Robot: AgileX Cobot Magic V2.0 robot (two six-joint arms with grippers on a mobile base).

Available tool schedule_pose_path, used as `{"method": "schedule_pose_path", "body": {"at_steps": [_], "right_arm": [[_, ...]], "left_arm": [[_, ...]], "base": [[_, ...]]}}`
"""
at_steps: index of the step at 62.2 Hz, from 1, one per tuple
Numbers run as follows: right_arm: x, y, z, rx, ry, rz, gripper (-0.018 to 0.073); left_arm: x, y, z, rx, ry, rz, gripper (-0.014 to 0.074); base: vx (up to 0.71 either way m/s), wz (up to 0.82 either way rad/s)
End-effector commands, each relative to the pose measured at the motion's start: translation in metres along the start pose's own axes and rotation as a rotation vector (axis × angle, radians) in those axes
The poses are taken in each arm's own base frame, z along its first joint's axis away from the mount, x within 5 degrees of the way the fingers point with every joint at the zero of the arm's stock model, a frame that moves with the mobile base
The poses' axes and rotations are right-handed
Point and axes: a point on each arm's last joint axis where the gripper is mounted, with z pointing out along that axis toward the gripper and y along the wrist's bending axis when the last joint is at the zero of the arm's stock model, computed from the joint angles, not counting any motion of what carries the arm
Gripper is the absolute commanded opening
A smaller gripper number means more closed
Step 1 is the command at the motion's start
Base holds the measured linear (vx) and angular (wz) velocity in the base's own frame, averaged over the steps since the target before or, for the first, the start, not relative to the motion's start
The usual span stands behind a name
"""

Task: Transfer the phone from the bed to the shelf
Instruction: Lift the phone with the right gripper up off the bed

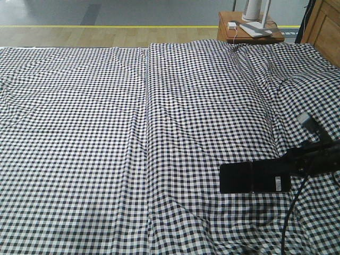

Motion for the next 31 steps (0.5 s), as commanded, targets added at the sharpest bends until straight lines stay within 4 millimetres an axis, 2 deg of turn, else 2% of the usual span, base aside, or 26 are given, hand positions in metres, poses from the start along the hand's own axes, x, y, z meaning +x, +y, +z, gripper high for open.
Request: {"method": "schedule_pose_path", "body": {"at_steps": [1,14,31], "right_arm": [[-0.003,0.051,-0.027,-0.102,-0.054,-0.086,-0.0002],[-0.007,0.100,-0.060,-0.061,-0.172,-0.182,-0.0002],[-0.003,0.146,-0.087,-0.029,-0.270,-0.256,-0.0002]], "left_arm": [[-0.004,0.000,0.000,-0.003,-0.071,-0.009,0.0001],[-0.004,0.000,0.000,-0.003,-0.071,-0.009,0.0001],[-0.004,0.000,0.000,-0.003,-0.071,-0.009,0.0001]], "base": [[0.00,0.00],[0.00,0.00],[0.00,0.00]]}}
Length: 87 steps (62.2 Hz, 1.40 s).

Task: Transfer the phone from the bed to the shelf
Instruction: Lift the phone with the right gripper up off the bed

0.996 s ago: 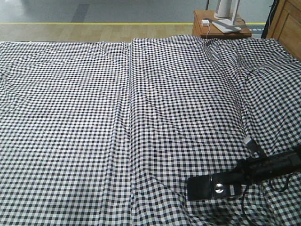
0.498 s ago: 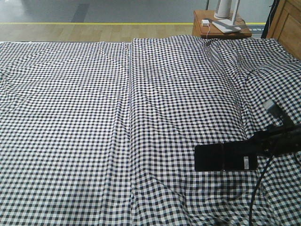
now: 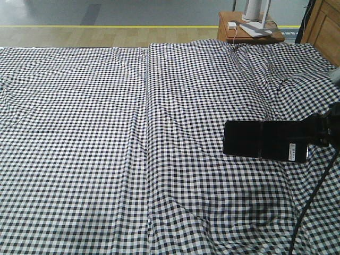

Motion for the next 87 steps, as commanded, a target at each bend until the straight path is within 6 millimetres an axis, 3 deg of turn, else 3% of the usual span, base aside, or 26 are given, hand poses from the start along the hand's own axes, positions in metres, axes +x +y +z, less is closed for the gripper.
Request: {"method": "schedule_pose_path", "body": {"at_steps": [1,11,44,70,87], "right_arm": [[-0.011,0.035,-0.018,-0.104,-0.070,-0.054,-0.0002],[-0.018,0.061,-0.021,-0.146,-0.126,-0.104,-0.0002],[-0.022,0.167,0.033,-0.430,0.077,-0.269,-0.0002],[-0.002,0.214,0.046,-0.551,0.181,-0.342,-0.0002],[0.000,0.218,0.047,-0.563,0.189,-0.356,-0.0002]], "left_arm": [[-0.004,0.000,0.000,-0.003,-0.071,-0.009,0.0001],[-0.004,0.000,0.000,-0.003,-0.071,-0.009,0.0001],[-0.004,0.000,0.000,-0.003,-0.071,-0.009,0.0001],[-0.004,0.000,0.000,-0.003,-0.071,-0.009,0.0001],[-0.004,0.000,0.000,-0.003,-0.071,-0.009,0.0001]], "base": [[0.00,0.00],[0.00,0.00],[0.00,0.00],[0.00,0.00],[0.00,0.00]]}}
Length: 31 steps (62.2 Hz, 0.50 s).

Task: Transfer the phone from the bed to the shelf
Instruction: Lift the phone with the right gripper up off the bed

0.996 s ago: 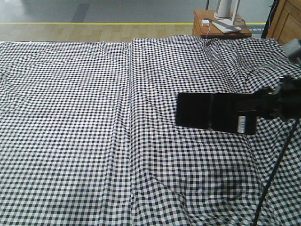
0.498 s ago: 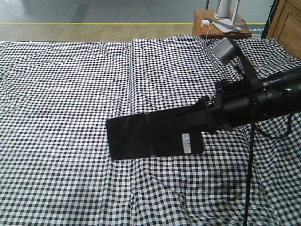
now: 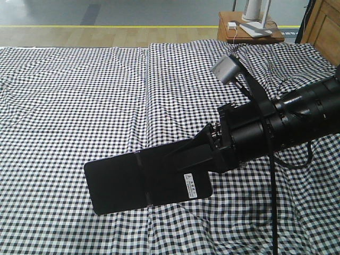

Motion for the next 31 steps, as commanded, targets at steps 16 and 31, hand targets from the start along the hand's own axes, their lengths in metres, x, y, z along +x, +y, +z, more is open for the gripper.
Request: {"method": "schedule_pose_path", "body": {"at_steps": [16,31], "right_arm": [[-0.0097,0.0238,-0.0101,-0.101,-0.051,-0.035,-0.0001],[-0.0097,0.0238,-0.0101,-0.101,-0.051,-0.036,-0.0002]], "left_arm": [[-0.0043,0.0002,-0.0003,-0.003,-0.071,-0.009,0.0001],[-0.0043,0.0002,-0.0003,-0.003,-0.071,-0.009,0.0001]], "base": [[0.00,0.00],[0.00,0.00]]}}
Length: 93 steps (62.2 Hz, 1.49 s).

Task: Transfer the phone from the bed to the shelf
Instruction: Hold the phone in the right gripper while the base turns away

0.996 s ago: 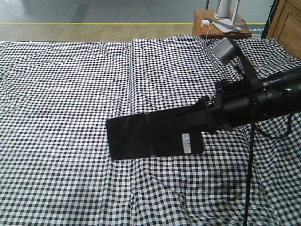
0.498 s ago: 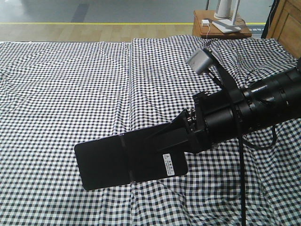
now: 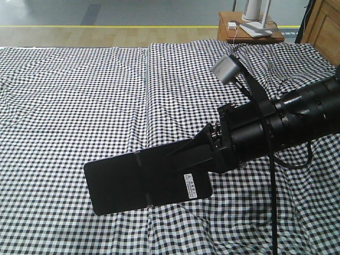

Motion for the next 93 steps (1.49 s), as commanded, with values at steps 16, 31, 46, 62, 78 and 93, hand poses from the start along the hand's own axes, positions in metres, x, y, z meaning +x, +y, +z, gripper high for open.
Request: {"method": "schedule_pose_path", "body": {"at_steps": [16,31,46,62,78,93], "right_arm": [[-0.0096,0.0238,-0.0101,-0.101,-0.051,-0.036,-0.0002],[-0.0096,0.0238,-0.0101,-0.101,-0.051,-0.035,-0.0002],[-0.0096,0.0238,-0.0101,-0.101,-0.051,-0.036,-0.0002],[-0.0096,0.0238,-0.0101,-0.101,-0.051,-0.037,-0.0002],[-0.0096,0.0238,-0.0101,-0.101,-0.051,-0.036,-0.0002],[-0.0096,0.0238,-0.0101,-0.101,-0.051,-0.035,-0.0002]], "left_arm": [[-0.0043,0.0002,-0.0003,-0.003,-0.071,-0.009,0.0001],[-0.0043,0.0002,-0.0003,-0.003,-0.071,-0.009,0.0001],[-0.0043,0.0002,-0.0003,-0.003,-0.071,-0.009,0.0001],[-0.0043,0.0002,-0.0003,-0.003,-0.071,-0.009,0.0001],[-0.0043,0.0002,-0.0003,-0.003,-0.071,-0.009,0.0001],[-0.0043,0.0002,-0.0003,-0.003,-0.071,-0.009,0.0001]], "base": [[0.00,0.00],[0.00,0.00],[0.00,0.00],[-0.01,0.03],[-0.03,0.13],[-0.05,0.29]]}}
